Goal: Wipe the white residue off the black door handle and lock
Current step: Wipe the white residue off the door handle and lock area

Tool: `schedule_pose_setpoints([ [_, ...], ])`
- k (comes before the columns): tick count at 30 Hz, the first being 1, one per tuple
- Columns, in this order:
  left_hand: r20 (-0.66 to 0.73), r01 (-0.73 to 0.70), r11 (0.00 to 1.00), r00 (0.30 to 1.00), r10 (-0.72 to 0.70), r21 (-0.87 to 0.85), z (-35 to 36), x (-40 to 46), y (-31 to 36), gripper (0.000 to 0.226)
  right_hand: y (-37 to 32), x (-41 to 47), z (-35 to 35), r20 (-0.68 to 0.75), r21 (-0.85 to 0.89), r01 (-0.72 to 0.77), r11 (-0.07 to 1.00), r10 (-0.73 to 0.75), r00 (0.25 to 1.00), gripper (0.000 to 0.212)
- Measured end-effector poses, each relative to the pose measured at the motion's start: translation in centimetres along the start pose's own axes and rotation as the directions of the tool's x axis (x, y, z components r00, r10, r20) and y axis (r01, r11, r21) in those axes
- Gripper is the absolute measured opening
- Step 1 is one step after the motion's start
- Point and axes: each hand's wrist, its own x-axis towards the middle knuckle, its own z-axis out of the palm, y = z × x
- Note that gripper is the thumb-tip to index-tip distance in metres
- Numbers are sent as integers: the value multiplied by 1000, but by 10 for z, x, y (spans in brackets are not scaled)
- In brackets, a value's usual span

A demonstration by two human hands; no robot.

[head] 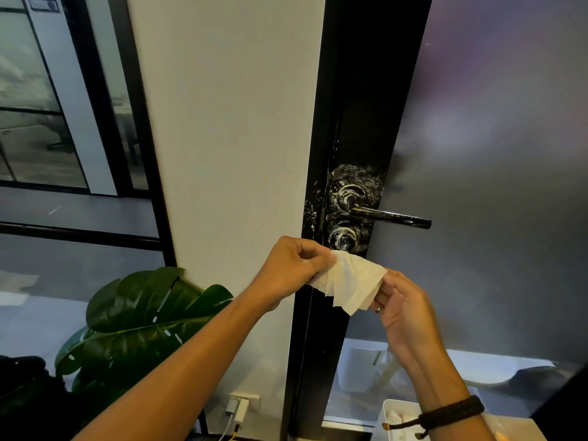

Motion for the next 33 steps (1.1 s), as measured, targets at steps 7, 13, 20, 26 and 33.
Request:
schedule_pose_setpoints([
  [7,-15,37,999,999,-38,-24,4,0,2,16,5,-5,2,17,-127,53,990,-51,999,25],
  [13,-85,89,992,993,-82,84,3,0,-3,15,10,0,0,-123,-197,57,979,-83,989,6],
  [20,-173,-118,930,967,188,349,32,-21,-4,7,19,-15,26,-121,-344,322,882,-382,916,12],
  [26,26,-280,911,958,285,302,36,-40,3,40,14,-29,34,-101,-320,465,826,-517,850,10],
  [33,135,-175,976,978,157,132,24,-37,20,60,5,-27,29,-85,-54,360,931,-364,928,23],
])
